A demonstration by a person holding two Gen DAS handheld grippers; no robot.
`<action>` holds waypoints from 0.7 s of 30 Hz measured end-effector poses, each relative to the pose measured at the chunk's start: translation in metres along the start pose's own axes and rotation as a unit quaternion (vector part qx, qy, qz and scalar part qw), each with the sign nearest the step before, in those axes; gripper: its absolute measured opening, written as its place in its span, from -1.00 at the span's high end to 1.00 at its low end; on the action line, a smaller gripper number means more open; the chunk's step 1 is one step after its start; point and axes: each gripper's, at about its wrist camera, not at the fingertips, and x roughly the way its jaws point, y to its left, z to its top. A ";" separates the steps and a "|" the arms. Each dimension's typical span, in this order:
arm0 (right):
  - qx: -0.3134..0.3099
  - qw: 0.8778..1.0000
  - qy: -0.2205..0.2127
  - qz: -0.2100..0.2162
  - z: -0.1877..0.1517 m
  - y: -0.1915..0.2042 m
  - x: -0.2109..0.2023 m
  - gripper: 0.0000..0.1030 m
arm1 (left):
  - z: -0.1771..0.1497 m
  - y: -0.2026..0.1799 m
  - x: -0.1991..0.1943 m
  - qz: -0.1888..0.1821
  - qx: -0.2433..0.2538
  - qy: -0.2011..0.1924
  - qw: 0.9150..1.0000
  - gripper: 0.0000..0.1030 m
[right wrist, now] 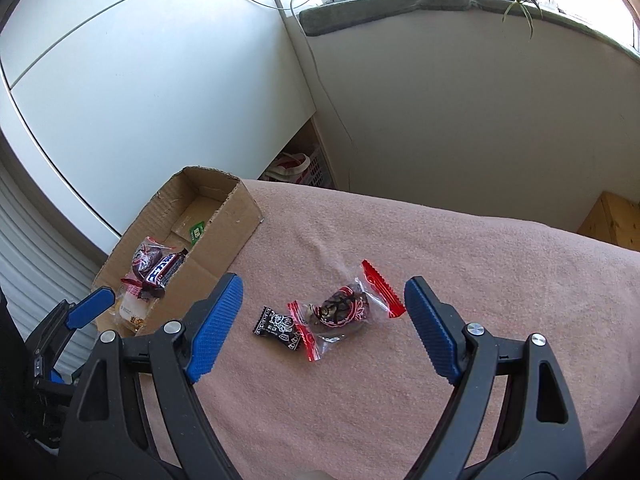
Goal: Organize snacks
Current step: 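Grasp the second pastry with the right tool while the left tool grasps the black candy packet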
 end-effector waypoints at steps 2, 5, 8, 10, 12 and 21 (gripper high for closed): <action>0.013 1.000 0.021 0.006 -0.002 -0.008 0.008 -0.66 | -0.002 -0.012 0.009 -0.017 0.005 0.011 1.000 -0.46; 0.034 0.998 0.046 0.013 -0.008 -0.018 0.018 -0.66 | -0.004 -0.027 0.022 -0.035 0.015 0.028 0.999 -0.35; 0.067 0.996 0.058 0.030 -0.014 -0.028 0.024 -0.66 | -0.007 -0.036 0.035 -0.053 0.024 0.045 0.997 -0.27; 0.088 0.992 0.071 0.055 -0.016 -0.032 0.030 -0.66 | -0.006 -0.038 0.044 -0.059 0.025 0.052 0.997 -0.27; 0.097 0.990 0.083 0.061 -0.017 -0.034 0.038 -0.66 | -0.005 -0.036 0.052 -0.064 0.019 0.057 0.996 -0.27; 0.103 0.987 0.109 0.050 -0.011 -0.031 0.070 -0.53 | -0.005 -0.025 0.081 -0.065 0.004 0.081 0.995 -0.16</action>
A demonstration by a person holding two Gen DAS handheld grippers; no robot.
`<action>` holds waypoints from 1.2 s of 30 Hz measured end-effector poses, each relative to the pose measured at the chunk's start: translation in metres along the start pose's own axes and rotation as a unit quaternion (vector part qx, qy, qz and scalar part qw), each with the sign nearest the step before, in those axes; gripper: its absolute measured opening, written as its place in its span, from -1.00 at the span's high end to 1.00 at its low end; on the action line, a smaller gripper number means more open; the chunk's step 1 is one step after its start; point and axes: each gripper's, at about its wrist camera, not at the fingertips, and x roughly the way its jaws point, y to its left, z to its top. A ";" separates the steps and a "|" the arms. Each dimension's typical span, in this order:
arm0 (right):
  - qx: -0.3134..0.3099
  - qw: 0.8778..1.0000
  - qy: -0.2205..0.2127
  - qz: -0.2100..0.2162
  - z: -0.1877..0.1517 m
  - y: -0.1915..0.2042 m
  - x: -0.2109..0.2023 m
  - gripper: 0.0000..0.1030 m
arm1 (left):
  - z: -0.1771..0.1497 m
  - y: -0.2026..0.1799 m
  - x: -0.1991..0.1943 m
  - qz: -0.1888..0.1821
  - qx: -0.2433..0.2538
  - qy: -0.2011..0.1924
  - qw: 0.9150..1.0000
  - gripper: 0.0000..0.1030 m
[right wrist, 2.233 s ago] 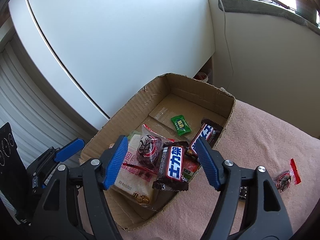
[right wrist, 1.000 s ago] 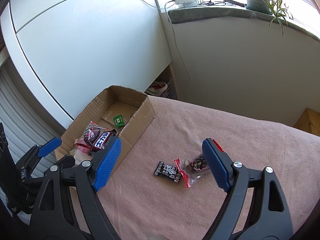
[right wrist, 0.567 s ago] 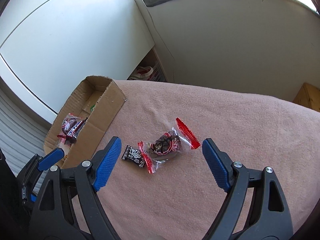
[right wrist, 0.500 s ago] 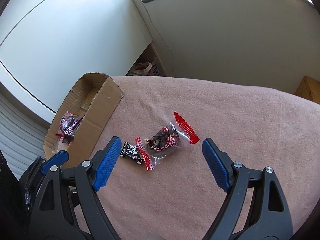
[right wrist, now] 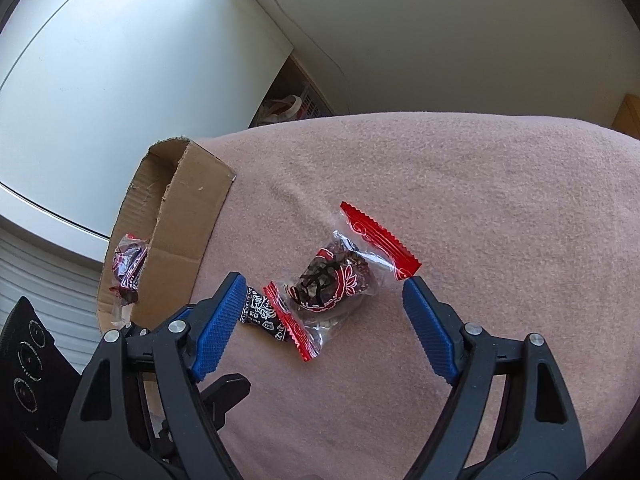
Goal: Organize snacks
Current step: 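Grasp the second pastry with the right tool while the left tool grasps the black candy packet, then carry the pastry and black packet over the box with both tools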
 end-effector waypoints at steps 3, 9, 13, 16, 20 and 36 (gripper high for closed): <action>-0.007 1.000 0.007 -0.013 0.004 0.003 0.009 -0.47 | -0.001 0.000 0.012 0.007 0.009 0.013 1.000 -0.16; -0.047 0.997 0.002 -0.065 0.008 0.005 0.016 0.04 | -0.002 0.000 0.030 0.020 0.005 0.030 0.999 -0.16; -0.061 0.996 0.005 -0.062 0.010 0.001 0.014 0.11 | -0.001 -0.005 0.040 0.037 0.020 0.042 0.998 -0.16; -0.079 0.994 0.003 -0.072 0.008 0.003 0.014 0.12 | 0.000 -0.009 0.041 0.043 0.024 0.042 0.998 -0.14; -0.096 0.992 -0.003 -0.081 0.003 0.007 0.014 0.16 | 0.000 -0.003 0.038 0.049 0.003 0.034 0.998 0.36; -0.090 0.993 -0.024 -0.068 -0.010 0.003 -0.008 0.21 | -0.007 0.001 0.022 0.038 0.012 0.010 0.999 0.83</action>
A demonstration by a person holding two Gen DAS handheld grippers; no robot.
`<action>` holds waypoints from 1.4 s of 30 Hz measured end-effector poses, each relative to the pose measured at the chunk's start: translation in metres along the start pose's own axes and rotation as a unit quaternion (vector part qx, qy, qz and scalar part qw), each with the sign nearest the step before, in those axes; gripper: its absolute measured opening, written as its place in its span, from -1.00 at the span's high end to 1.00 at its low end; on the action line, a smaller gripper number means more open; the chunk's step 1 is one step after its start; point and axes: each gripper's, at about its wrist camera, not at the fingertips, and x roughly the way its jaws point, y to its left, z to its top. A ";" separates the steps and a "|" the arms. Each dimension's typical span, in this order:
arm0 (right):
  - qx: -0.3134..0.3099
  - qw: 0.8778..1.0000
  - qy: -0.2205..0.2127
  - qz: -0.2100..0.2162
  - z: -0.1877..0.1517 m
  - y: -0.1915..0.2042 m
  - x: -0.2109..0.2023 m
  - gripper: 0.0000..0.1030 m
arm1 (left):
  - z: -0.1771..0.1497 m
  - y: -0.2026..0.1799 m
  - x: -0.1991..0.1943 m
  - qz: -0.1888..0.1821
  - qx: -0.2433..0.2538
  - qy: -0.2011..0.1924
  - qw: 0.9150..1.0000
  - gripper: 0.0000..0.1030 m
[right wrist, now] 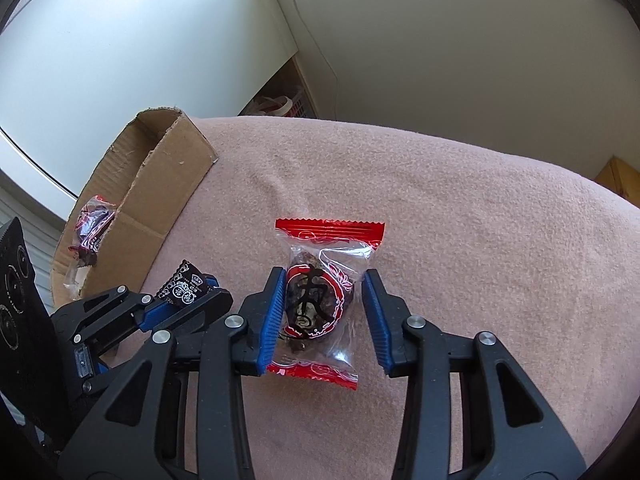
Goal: Organize snacks
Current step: 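Carry the pastry and black packet over the box with both tools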
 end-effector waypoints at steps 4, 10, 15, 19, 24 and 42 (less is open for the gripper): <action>-0.001 1.000 -0.012 0.006 0.000 0.004 -0.014 0.21 | -0.003 0.009 -0.019 -0.009 -0.002 -0.012 1.000 0.83; -0.017 0.999 -0.036 0.009 0.001 0.025 -0.035 0.21 | -0.004 0.026 -0.055 -0.013 -0.008 -0.043 0.999 0.83; -0.042 0.998 -0.054 0.011 0.004 0.055 -0.048 0.21 | -0.004 0.045 -0.082 -0.008 -0.020 -0.067 0.998 0.83; -0.063 0.996 -0.068 0.018 0.008 0.080 -0.052 0.21 | -0.006 0.059 -0.100 0.003 -0.030 -0.083 0.996 0.83; -0.087 0.993 -0.074 0.029 0.015 0.113 -0.046 0.21 | -0.009 0.080 -0.115 0.020 -0.047 -0.095 0.994 0.83; -0.124 0.989 -0.057 0.064 0.036 0.181 -0.010 0.21 | -0.018 0.136 -0.135 0.063 -0.094 -0.115 0.987 0.83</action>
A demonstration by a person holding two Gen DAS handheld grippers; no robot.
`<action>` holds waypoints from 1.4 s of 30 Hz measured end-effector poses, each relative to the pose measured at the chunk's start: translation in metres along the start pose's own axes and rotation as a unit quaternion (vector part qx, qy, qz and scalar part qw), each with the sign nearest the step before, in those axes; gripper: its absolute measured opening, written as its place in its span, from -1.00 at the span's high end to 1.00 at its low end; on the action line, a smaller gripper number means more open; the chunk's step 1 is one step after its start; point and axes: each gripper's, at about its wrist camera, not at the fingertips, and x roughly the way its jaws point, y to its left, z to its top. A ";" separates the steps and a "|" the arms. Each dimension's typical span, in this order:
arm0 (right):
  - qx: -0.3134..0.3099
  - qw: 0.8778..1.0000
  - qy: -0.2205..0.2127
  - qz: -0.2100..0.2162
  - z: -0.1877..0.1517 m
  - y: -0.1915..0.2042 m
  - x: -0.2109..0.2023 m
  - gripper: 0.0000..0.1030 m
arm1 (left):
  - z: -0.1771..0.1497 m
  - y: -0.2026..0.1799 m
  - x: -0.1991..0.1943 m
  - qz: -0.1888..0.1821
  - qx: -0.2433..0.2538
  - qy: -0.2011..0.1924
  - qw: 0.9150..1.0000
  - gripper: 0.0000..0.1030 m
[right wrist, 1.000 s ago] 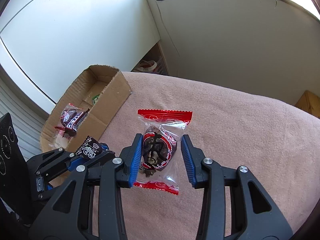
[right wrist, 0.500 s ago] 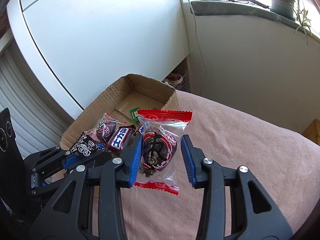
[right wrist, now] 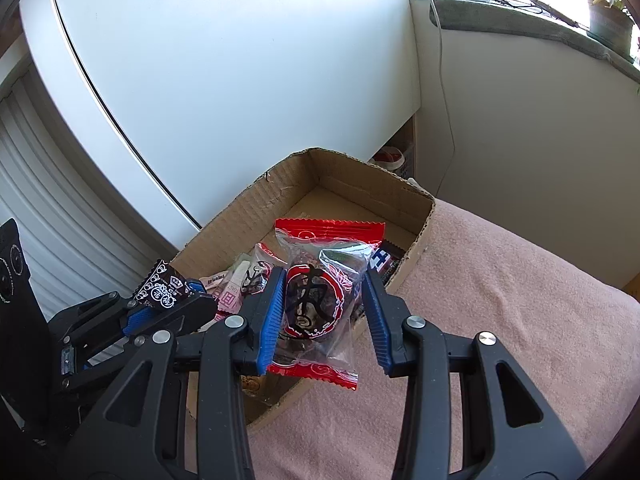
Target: Organize snacks
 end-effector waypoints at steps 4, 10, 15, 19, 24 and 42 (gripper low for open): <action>-0.004 1.000 0.005 0.001 0.006 0.005 0.010 0.21 | 0.002 0.013 0.000 0.007 -0.008 -0.002 1.000 0.83; -0.007 1.000 0.007 -0.003 0.019 0.008 0.023 0.21 | 0.010 0.027 0.008 0.016 -0.016 -0.003 1.000 0.83; -0.004 1.000 0.011 -0.002 0.026 0.008 0.033 0.21 | 0.019 0.035 0.020 0.020 -0.019 0.000 1.000 0.83; -0.003 1.000 0.017 -0.004 0.031 0.007 0.042 0.21 | 0.026 0.039 0.029 0.023 -0.019 0.000 1.000 0.83; 0.004 1.000 0.023 -0.003 0.036 0.002 0.050 0.21 | 0.032 0.043 0.040 0.025 -0.016 0.006 1.000 0.83; 0.008 1.000 0.022 -0.009 0.034 -0.006 0.056 -0.09 | 0.041 0.042 0.042 0.041 -0.017 0.008 0.999 0.23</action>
